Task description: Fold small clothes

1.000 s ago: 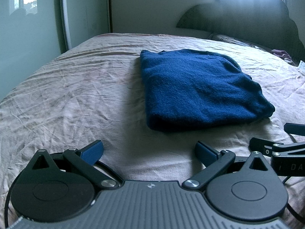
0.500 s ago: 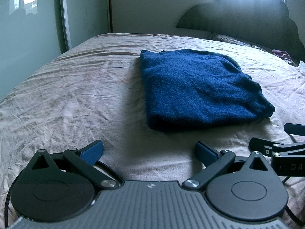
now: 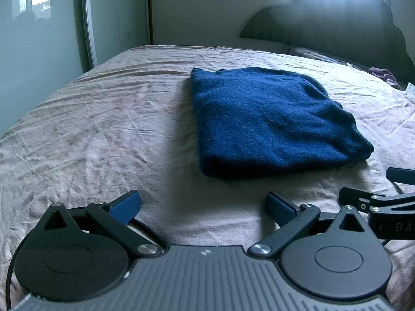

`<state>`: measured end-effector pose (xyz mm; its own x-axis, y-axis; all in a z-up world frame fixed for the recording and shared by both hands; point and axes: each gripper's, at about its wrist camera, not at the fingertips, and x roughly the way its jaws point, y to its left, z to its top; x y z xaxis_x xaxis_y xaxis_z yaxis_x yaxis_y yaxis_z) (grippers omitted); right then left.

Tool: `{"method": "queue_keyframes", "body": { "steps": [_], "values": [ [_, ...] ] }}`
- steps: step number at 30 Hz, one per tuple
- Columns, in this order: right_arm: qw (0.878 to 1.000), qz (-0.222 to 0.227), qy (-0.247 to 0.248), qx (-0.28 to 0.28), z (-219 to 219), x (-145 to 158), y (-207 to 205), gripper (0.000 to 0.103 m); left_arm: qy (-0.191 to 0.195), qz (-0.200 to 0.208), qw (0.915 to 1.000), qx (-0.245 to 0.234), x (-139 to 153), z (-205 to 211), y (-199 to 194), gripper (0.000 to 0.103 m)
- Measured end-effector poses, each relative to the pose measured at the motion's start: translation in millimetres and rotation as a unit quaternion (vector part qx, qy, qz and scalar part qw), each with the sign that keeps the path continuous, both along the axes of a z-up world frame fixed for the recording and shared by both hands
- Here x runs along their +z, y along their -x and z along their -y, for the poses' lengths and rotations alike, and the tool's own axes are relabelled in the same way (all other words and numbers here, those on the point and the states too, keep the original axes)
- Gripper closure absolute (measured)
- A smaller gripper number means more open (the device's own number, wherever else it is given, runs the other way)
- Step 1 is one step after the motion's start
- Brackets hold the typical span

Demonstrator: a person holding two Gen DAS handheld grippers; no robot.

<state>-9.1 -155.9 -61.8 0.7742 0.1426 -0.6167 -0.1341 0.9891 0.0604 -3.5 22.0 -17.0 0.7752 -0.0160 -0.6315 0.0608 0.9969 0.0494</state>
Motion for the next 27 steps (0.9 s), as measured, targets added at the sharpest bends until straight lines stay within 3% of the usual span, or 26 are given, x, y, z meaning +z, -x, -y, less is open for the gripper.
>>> {"method": "queue_keyframes", "body": {
  "steps": [16,21,27],
  "values": [
    [1.0,0.001,0.008,-0.005,-2.5,-1.0,-0.6,0.0,-0.013,0.001,0.9999,0.011,12.2,3.6,7.8,0.0],
    [0.999,-0.027,-0.021,-0.032,-2.5,7.8,10.0,0.0,-0.024,-0.003,0.9996,0.015,21.8,1.1,17.1,0.0],
    [0.995,-0.085,-0.058,-0.017,-7.4,25.4,14.0,0.0,-0.014,-0.006,0.9995,0.026,39.0,-9.3,27.7,0.0]
  ]
}}
